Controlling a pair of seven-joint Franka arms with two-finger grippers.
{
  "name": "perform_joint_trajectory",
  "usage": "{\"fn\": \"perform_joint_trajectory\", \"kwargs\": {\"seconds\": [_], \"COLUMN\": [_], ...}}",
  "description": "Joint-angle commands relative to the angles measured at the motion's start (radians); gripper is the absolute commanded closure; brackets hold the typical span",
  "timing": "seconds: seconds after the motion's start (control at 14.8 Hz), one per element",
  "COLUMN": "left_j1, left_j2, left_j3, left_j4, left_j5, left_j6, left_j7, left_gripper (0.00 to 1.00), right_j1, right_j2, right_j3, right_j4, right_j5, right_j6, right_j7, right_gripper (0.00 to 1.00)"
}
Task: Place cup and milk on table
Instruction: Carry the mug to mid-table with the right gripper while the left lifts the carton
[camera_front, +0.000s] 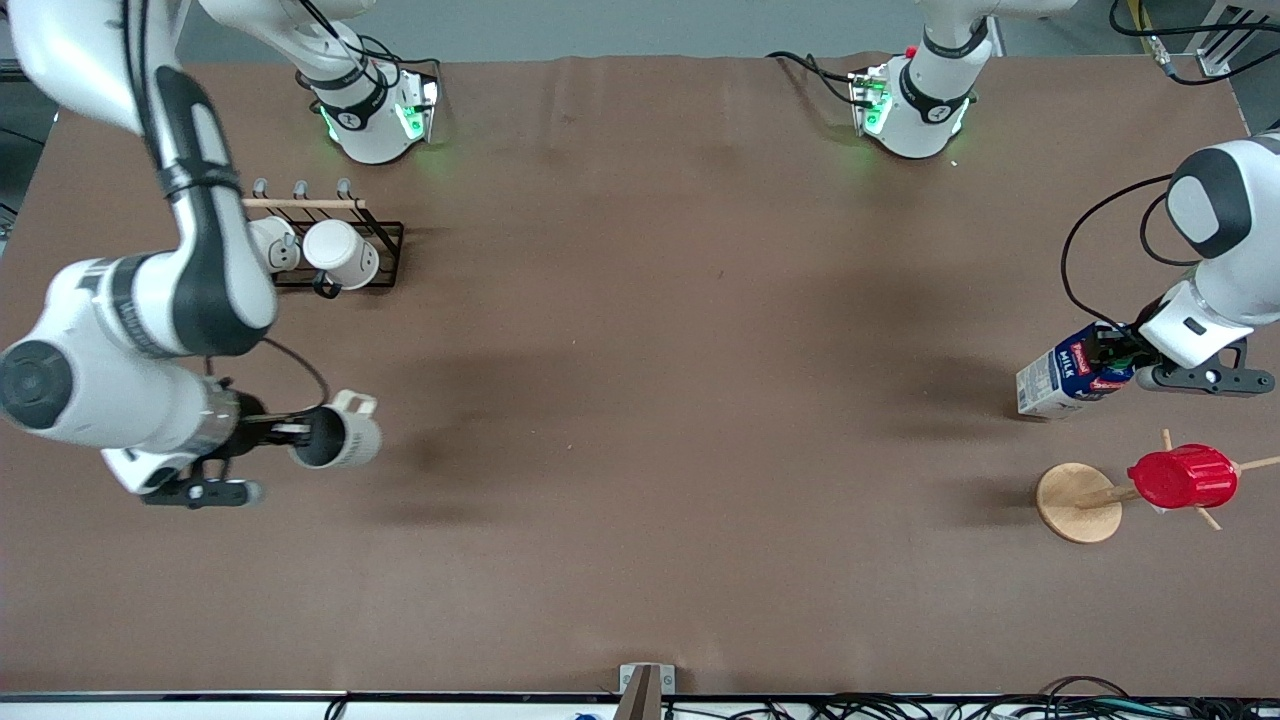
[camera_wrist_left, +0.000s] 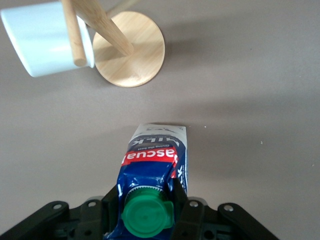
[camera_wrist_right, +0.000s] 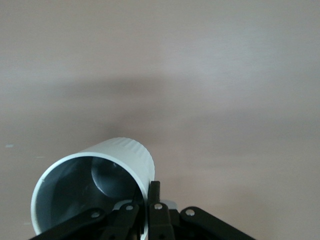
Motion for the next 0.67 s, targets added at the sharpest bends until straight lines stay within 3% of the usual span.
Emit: {"fn": "perform_joint_trajectory", "kwargs": {"seconds": [0.0, 0.2, 0.61], "left_j1": [0.003, 0.000, 0.003], "left_j2": [-0.019, -0.019, -0.016], "left_j3": [-0.019, -0.024, -0.039], "left_j4": [0.014, 0.032, 0.060], "left_j5": [0.010, 0.009, 0.009], "left_j6": [0.003, 0.000, -0.014], "left_j7": [0.027, 0.010, 0.012], "left_gripper": [0.97, 0.99, 1.00], "right_j1": [0.151, 0.268, 0.458], "right_j2": [0.003, 0.016, 0.142], "right_j3": [-0.013, -0.013, -0.013], "right_j4": [-0.013, -0.018, -0.015], "right_j5": [0.017, 0.021, 0.015], "right_j6": [0.021, 0.122, 0.326], "right_j7": [0.150, 0.245, 0.379], "right_gripper": [1.00, 1.00, 0.99]}}
